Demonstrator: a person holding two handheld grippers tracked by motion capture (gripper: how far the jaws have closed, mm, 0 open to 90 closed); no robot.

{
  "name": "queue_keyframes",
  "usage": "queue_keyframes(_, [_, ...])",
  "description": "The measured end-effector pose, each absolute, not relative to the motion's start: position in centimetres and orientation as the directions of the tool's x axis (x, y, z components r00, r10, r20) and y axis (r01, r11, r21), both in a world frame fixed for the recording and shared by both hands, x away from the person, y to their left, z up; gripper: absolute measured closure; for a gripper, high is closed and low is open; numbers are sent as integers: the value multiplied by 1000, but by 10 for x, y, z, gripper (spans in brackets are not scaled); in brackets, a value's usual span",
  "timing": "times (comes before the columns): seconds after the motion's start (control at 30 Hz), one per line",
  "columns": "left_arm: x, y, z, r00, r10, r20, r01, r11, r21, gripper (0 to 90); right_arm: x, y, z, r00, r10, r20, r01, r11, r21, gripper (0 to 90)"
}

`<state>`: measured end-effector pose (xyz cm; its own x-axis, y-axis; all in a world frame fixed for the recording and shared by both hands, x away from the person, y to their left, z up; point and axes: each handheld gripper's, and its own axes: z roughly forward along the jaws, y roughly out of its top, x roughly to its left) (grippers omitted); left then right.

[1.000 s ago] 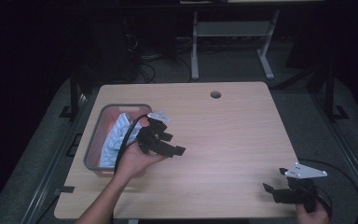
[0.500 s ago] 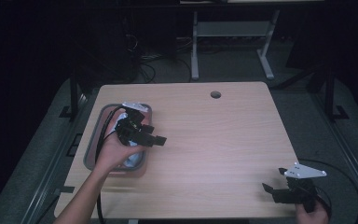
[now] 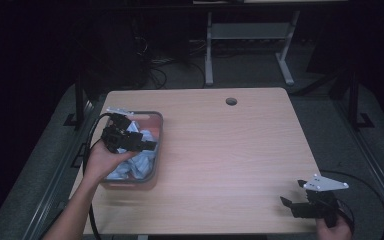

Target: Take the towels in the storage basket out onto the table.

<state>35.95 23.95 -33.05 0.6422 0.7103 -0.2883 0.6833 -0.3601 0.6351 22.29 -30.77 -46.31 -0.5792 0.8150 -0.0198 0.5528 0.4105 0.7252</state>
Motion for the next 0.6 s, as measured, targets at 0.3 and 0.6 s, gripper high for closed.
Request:
queue_keyframes(0.3, [362,265,-339,583,761,-285,714,-312,627,228,223,-309,-463,-579,815,-19,553,409,726,137])
queue_keyframes(0.6, [367,279,-348,542,800,-256,741,-311,596,231,223,-306,-462,-590,807,-18,547,415,727,137])
